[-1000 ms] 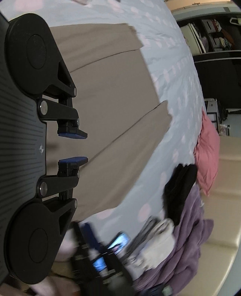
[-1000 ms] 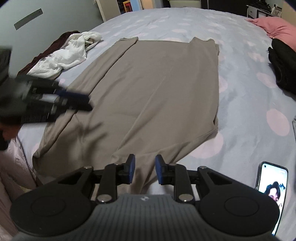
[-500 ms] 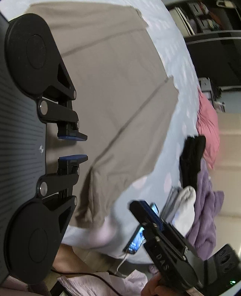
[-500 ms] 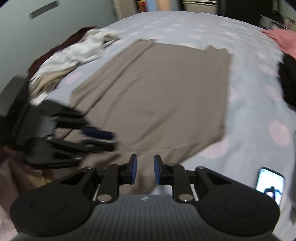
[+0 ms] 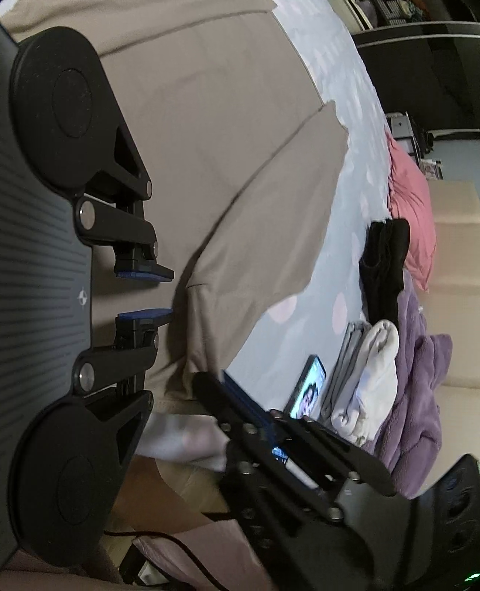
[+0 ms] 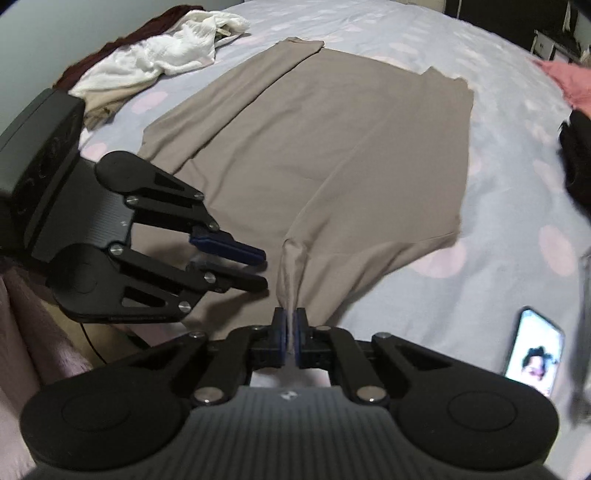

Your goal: Fold clothes

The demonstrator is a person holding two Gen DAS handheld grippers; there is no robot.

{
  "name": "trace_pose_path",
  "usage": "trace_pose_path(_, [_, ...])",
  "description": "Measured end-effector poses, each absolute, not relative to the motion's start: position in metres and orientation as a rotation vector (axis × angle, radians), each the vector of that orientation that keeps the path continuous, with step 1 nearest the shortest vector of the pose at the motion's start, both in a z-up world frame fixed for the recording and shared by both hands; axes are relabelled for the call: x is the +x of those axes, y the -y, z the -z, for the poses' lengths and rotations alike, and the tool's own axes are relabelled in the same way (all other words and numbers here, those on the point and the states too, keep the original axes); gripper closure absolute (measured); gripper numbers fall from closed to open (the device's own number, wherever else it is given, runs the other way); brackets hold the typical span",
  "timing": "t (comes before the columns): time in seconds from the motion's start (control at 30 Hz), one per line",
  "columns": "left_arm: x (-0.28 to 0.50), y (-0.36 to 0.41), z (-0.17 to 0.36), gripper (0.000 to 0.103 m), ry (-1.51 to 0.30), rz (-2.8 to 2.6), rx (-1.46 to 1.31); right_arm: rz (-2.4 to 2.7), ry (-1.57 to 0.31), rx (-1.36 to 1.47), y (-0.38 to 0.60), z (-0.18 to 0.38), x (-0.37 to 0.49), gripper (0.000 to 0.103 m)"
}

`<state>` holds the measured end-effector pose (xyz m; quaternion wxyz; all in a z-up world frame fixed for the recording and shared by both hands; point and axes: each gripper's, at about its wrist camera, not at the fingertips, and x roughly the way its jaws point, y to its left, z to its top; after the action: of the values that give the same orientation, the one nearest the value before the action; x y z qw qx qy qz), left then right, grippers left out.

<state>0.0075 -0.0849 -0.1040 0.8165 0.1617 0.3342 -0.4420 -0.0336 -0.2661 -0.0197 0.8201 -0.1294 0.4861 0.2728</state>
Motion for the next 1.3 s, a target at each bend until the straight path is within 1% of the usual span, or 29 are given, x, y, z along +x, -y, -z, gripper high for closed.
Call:
trace_pose_path(0.2, [0.012, 0.111, 0.11, 0.09, -0.67, 0.979, 0.361, -0.588, -1.047, -0.317, 0.262, 0.018, -0.042, 0.098])
trace_pose_path(0.33, [0.021, 0.12, 0.111, 0.09, -0.659, 1.017, 0.31, -0.593, -1.037, -0.274, 0.266, 0.012, -0.04, 0.098])
trace_pose_path(0.37, [0.02, 0.123, 0.112, 0.092, -0.659, 1.038, 0.315, -0.597, -1.033, -0.258, 0.268, 0.01, -0.039, 0.098])
trace_pose_path(0.4, [0.017, 0.125, 0.114, 0.097, -0.657, 1.055, 0.329, -0.604, -1.032, -0.248, 0.268, 0.01, -0.039, 0.098])
trace_pose_path(0.47, [0.01, 0.123, 0.115, 0.099, -0.653, 1.074, 0.324, -0.616, -1.039, -0.243, 0.269, 0.01, -0.037, 0.098])
trace_pose_path(0.5, [0.008, 0.122, 0.116, 0.101, -0.651, 1.079, 0.315, -0.622, -1.044, -0.241, 0.269, 0.01, -0.036, 0.097])
trace_pose_path(0.53, [0.006, 0.121, 0.115, 0.102, -0.651, 1.086, 0.312, -0.628, -1.048, -0.239, 0.27, 0.011, -0.036, 0.096])
trace_pose_path(0.57, [0.003, 0.121, 0.114, 0.102, -0.644, 1.093, 0.316, -0.636, -1.052, -0.226, 0.272, 0.01, -0.035, 0.094])
trace_pose_path(0.63, [-0.002, 0.119, 0.113, 0.102, -0.632, 1.109, 0.326, -0.652, -1.051, -0.151, 0.282, 0.004, -0.032, 0.093])
trace_pose_path(0.7, [-0.01, 0.121, 0.113, 0.102, -0.631, 1.142, 0.354, -0.632, -1.04, -0.121, 0.289, -0.001, -0.027, 0.088])
trace_pose_path(0.8, [-0.028, 0.13, 0.119, 0.102, -0.613, 1.175, 0.428, -0.546, -1.027, -0.142, 0.296, 0.001, -0.017, 0.086])
trace_pose_path(1.03, [-0.028, 0.126, 0.117, 0.102, -0.667, 1.14, 0.372, -0.359, -1.021, -0.042, 0.327, 0.019, 0.021, 0.085])
trace_pose_path(1.07, [-0.027, 0.124, 0.115, 0.102, -0.676, 1.13, 0.363, -0.341, -1.01, -0.032, 0.329, 0.021, 0.025, 0.084])
trace_pose_path(1.1, [-0.028, 0.122, 0.112, 0.099, -0.689, 1.118, 0.353, -0.332, -0.998, -0.022, 0.331, 0.023, 0.029, 0.082])
trace_pose_path(1.13, [-0.028, 0.119, 0.11, 0.096, -0.703, 1.105, 0.341, -0.334, -0.984, -0.014, 0.332, 0.024, 0.035, 0.081])
trace_pose_path(1.17, [-0.028, 0.117, 0.107, 0.089, -0.719, 1.086, 0.321, -0.335, -0.971, -0.008, 0.332, 0.026, 0.042, 0.08])
trace_pose_path(1.23, [-0.027, 0.112, 0.103, 0.086, -0.752, 1.05, 0.279, -0.321, -0.944, -0.018, 0.33, 0.033, 0.053, 0.08])
trace_pose_path(1.3, [-0.021, 0.107, 0.097, 0.08, -0.801, 1.017, 0.204, -0.303, -0.918, -0.029, 0.334, 0.038, 0.066, 0.08])
